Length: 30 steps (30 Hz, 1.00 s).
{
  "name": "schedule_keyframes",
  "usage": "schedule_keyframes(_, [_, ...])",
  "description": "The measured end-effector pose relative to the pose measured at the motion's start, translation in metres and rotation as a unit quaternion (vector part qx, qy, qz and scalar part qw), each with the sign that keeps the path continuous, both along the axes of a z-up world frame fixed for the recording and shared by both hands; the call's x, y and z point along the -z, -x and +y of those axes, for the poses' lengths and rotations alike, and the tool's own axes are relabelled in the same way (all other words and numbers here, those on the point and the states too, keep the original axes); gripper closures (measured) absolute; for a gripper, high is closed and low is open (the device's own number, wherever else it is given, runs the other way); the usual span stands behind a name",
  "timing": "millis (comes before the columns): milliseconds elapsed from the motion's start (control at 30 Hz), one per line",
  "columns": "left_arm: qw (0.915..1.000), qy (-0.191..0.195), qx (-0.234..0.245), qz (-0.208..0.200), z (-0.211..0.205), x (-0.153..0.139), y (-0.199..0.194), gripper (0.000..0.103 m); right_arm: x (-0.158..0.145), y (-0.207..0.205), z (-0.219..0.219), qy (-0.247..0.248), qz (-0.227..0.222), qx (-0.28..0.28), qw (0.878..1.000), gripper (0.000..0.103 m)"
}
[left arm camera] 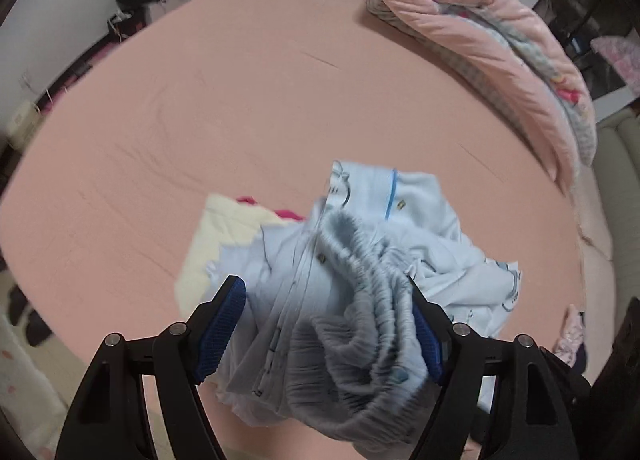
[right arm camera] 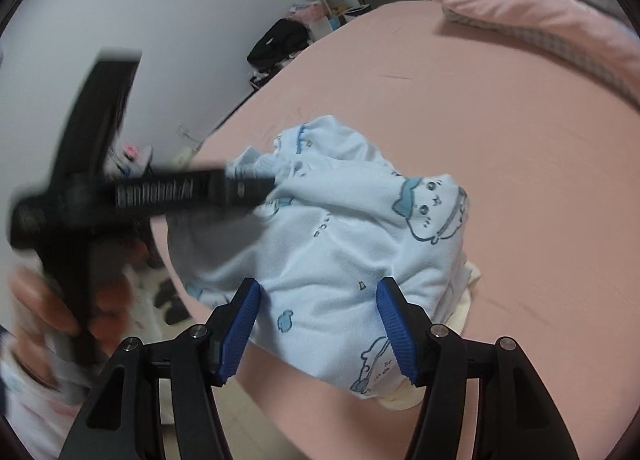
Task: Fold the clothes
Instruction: 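Lower the pants onto the cream garment stack with both grippers, then open both grippers and withdraw from the stacked pants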
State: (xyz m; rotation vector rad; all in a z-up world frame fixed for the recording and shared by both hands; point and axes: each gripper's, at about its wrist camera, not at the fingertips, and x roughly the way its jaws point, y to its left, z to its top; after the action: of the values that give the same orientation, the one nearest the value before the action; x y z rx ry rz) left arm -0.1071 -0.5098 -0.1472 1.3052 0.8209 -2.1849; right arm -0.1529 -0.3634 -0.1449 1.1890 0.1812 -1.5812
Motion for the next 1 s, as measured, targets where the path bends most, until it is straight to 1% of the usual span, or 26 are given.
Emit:
schedule_keyframes(33, [1.0,-0.005,-0.005,0.005,-0.001,0.002,-0.004,0.027,0.0,0.003,0.002,0.004,-0.015,0.005,1.0,0.042])
schedule_keyframes(133, [0.9994,-0.019,-0.022,0.021,-0.004,0.008,-0.015,0.026,-0.001,0.017,0.011,0.028,-0.085,0.025,0.996,0.042])
schedule_keyframes(267, [0.9974,-0.038,-0.043,0.043,-0.008,0.017,-0.029,0.021,-0.005,0.027,0.016,0.037,-0.095,0.052,0.993,0.042])
schedule_keyframes(333, [0.9959,-0.047,-0.051,0.058,-0.007,0.025,-0.034,0.017,0.0,0.021,0.01,0.009,-0.064,0.044,0.997,0.042])
schedule_keyframes(367, [0.995,-0.052,-0.054,0.065,-0.006,0.029,-0.036,0.013,0.004,0.018,0.005,-0.008,-0.047,0.039,0.998,0.042])
schedule_keyframes(433, [0.9919,-0.079,-0.064,0.076,-0.005,0.042,-0.044,0.009,0.012,0.011,-0.004,-0.041,-0.012,0.028,0.999,0.042])
schedule_keyframes(500, [0.9887,-0.09,-0.076,0.093,-0.004,0.05,-0.051,0.006,0.02,0.008,-0.007,-0.052,0.01,0.026,0.998,0.04])
schedule_keyframes(533, [0.9872,-0.094,-0.081,0.101,-0.003,0.053,-0.055,0.005,0.023,0.008,-0.006,-0.046,0.009,0.029,0.998,0.039])
schedule_keyframes(600, [0.9883,-0.082,-0.075,0.104,0.001,0.05,-0.059,0.005,0.027,0.008,-0.004,-0.035,-0.001,0.032,0.999,0.037])
schedule_keyframes(667, [0.9918,-0.055,-0.065,0.096,0.006,0.046,-0.059,0.004,0.03,0.005,-0.002,-0.039,-0.001,0.026,0.999,0.035])
schedule_keyframes(733, [0.9947,-0.02,-0.052,0.087,0.009,0.043,-0.053,0.003,0.033,0.005,-0.009,-0.043,0.015,0.017,0.999,0.03])
schedule_keyframes(767, [0.9942,-0.017,-0.055,0.091,0.008,0.041,-0.053,0.004,0.034,0.004,-0.013,-0.046,0.022,0.012,0.999,0.029])
schedule_keyframes(833, [0.993,-0.009,-0.061,0.101,0.007,0.037,-0.053,0.004,0.032,0.005,-0.012,-0.031,0.021,0.02,0.999,0.028])
schedule_keyframes(867, [0.9923,-0.006,-0.064,0.105,0.007,0.035,-0.053,0.004,0.029,0.006,-0.01,-0.025,0.016,0.025,0.999,0.028])
schedule_keyframes(900, [0.9912,-0.012,-0.072,0.111,0.006,0.032,-0.054,0.005,0.026,0.008,-0.007,-0.019,0.011,0.03,0.999,0.028])
schedule_keyframes(1000, [0.9845,-0.043,-0.088,0.146,0.004,0.022,-0.063,0.005,0.015,0.012,0.001,0.0,-0.004,0.043,0.999,0.028])
